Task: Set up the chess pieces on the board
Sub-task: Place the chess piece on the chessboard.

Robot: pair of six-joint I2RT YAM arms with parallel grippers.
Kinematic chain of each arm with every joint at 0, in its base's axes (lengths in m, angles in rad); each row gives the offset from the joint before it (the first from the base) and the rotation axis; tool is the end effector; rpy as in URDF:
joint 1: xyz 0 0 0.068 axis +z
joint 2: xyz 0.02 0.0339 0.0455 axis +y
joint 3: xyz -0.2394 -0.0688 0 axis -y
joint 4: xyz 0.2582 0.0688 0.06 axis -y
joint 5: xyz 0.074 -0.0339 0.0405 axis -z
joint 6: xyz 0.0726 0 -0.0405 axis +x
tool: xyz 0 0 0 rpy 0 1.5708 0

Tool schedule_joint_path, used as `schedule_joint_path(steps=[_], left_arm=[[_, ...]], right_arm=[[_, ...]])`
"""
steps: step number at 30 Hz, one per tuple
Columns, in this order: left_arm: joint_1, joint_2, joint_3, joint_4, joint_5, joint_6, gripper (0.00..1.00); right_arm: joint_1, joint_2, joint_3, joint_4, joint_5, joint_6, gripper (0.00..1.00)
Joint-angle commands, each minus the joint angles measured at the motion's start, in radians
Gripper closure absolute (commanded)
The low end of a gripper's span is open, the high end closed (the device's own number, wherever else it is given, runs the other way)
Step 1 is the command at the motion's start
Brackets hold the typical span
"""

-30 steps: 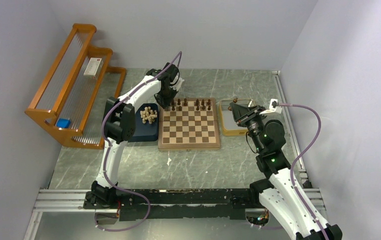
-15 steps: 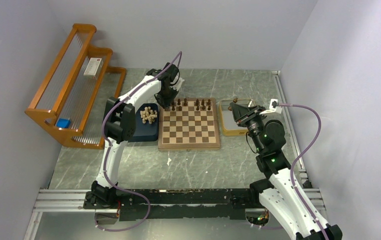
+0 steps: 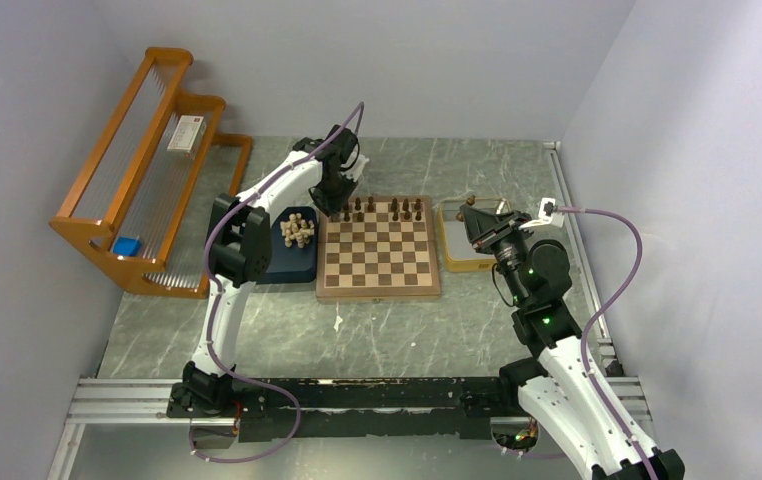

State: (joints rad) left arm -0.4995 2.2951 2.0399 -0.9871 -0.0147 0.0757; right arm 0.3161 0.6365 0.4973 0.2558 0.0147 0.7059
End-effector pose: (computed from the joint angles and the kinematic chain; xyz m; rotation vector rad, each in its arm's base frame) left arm 0.4314 -0.2342 0.1469 0.7956 2.7016 -0.0779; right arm 0.2257 0.0727 0.2964 0.3042 1.4767 0.8190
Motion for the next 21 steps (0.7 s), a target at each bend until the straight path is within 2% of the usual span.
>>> schedule_joint_path(steps=[1, 21], left_arm=[[-0.006, 0.002, 0.031, 0.027, 0.005, 0.012, 0.71], [-0.006, -0.039, 0.011, 0.041, 0.020, 0.012, 0.64]], right_arm=[[0.006, -0.012, 0.012, 0.007, 0.006, -0.011, 0.80], [0.005, -0.007, 0.001, 0.000, -0.011, -0.004, 0.80]])
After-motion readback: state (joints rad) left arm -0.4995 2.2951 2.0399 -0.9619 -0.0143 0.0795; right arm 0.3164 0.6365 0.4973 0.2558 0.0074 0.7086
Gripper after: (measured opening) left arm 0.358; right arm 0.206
